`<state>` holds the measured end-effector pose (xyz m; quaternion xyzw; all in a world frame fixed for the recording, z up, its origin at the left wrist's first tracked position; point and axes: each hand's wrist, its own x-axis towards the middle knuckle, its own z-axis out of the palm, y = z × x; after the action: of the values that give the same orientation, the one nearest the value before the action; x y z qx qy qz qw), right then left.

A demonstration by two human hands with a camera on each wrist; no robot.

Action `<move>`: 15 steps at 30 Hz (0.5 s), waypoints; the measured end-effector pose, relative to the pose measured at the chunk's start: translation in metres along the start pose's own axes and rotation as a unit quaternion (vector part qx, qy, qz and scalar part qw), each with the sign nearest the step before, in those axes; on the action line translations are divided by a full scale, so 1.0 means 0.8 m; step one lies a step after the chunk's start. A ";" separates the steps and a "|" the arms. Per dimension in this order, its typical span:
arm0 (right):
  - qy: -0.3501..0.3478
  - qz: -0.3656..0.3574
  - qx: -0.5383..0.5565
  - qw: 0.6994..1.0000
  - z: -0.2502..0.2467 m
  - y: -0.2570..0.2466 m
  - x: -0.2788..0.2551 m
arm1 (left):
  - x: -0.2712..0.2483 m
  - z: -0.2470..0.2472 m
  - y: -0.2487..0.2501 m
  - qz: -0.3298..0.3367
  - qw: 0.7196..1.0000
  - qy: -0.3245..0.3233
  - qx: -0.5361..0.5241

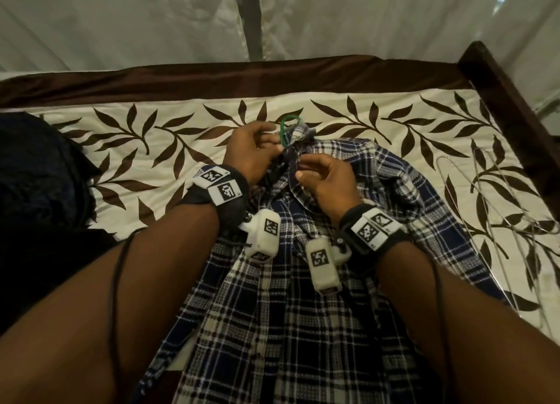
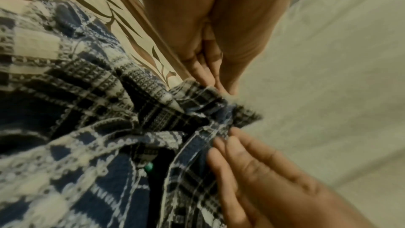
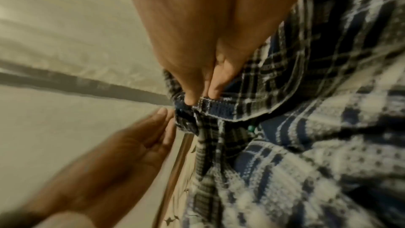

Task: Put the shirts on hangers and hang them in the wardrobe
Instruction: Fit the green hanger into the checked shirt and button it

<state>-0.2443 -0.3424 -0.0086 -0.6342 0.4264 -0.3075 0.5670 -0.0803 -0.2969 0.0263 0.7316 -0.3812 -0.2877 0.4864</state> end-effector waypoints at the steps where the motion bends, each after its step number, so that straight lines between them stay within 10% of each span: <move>1: 0.004 -0.023 -0.065 0.998 -0.004 0.004 -0.001 | 0.004 -0.002 -0.002 -0.005 1.000 0.022 0.007; 4: 0.000 -0.071 -0.285 0.956 -0.021 0.022 -0.008 | -0.002 -0.015 -0.013 -0.047 0.996 0.048 0.066; 8: -0.049 -0.083 -0.503 0.859 -0.048 0.041 -0.037 | -0.063 -0.023 -0.044 -0.133 0.973 -0.082 0.167; 11: -0.062 -0.079 -0.630 0.770 -0.068 0.048 -0.064 | -0.120 -0.025 -0.064 -0.100 0.954 -0.139 0.246; 15: -0.017 -0.072 -0.678 0.732 -0.088 0.046 -0.082 | -0.160 -0.028 -0.085 -0.004 0.924 -0.100 0.369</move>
<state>-0.3420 -0.3163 -0.0268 -0.8843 0.4647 0.0340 -0.0298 -0.1132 -0.1624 -0.0224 0.8284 -0.5043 -0.1998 0.1400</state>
